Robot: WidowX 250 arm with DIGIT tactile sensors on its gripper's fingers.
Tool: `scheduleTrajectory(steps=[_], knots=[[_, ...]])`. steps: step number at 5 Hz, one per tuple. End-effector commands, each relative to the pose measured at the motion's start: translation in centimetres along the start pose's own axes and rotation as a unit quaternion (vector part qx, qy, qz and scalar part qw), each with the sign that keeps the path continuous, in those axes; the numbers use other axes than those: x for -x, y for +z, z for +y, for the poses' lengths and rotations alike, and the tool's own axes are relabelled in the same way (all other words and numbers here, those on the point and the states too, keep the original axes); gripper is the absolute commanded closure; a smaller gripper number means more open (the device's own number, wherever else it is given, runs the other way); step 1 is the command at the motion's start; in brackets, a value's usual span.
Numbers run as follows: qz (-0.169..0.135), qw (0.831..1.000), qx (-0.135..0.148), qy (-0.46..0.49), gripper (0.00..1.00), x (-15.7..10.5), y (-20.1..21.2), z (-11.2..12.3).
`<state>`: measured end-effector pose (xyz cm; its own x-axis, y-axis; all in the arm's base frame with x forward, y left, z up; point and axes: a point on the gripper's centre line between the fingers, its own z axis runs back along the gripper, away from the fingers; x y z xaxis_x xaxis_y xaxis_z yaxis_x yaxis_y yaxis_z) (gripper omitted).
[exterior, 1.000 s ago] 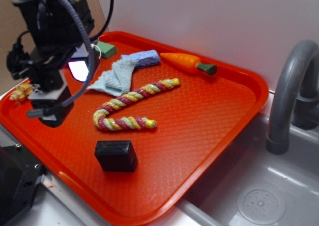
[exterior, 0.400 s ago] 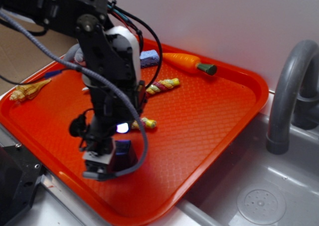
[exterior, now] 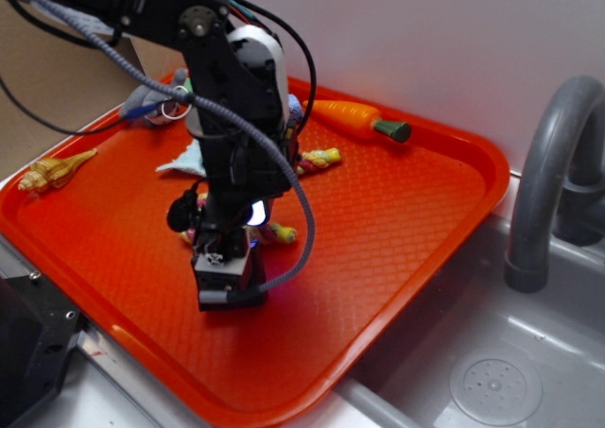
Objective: Grab the black box.
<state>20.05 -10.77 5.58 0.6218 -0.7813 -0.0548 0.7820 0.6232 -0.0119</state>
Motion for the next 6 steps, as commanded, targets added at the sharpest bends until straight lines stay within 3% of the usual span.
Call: scheduleTrajectory(steps=[1, 2, 3, 5, 6], knots=[[-0.004, 1.000, 0.000, -0.009, 1.00, -0.3, 0.2, -1.8], [0.012, 1.000, 0.017, -0.017, 1.00, -1.0, -0.6, -2.9], [0.014, 0.999, -0.009, -0.030, 0.00, -0.4, -0.3, -3.5], [-0.039, 0.999, 0.001, 0.004, 0.00, 2.8, 3.3, -3.1], [-0.050, 0.999, -0.011, 0.018, 0.00, 3.7, 3.4, -3.2]])
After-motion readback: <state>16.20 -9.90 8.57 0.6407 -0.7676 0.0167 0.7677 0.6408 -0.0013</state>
